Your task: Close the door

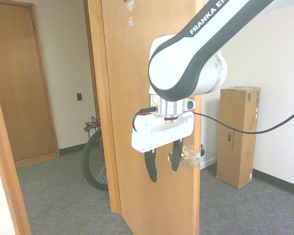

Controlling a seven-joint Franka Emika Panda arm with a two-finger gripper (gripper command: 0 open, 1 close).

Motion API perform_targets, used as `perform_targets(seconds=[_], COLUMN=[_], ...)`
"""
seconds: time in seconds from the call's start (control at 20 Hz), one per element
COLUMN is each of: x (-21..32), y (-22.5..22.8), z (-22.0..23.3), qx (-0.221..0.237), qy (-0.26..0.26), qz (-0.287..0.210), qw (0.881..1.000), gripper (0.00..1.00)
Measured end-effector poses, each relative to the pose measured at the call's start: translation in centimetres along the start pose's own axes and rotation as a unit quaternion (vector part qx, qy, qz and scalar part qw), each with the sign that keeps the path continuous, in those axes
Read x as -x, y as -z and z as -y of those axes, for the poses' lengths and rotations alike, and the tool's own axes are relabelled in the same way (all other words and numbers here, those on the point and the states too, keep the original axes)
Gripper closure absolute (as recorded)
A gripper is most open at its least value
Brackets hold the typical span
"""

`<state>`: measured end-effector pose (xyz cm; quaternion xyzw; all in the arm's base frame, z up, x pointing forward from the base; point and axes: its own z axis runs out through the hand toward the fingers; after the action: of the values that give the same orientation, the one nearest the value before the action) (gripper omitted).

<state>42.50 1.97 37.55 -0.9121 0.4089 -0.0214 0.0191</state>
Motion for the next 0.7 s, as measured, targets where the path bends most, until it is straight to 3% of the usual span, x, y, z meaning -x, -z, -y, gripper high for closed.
perform_targets(seconds=[0.15, 0.35, 0.7], x=[-0.3, 0.9, -0.3], y=[0.0, -1.5, 8.0], z=[-1.4, -8.5, -14.5], qx=[0.002, 0.001, -0.032], qy=[0.001, -0.037, -0.099], qz=[0.003, -0.002, -0.024], qw=[1.0, 0.999, 0.994], gripper=[0.0, 0.0, 0.0])
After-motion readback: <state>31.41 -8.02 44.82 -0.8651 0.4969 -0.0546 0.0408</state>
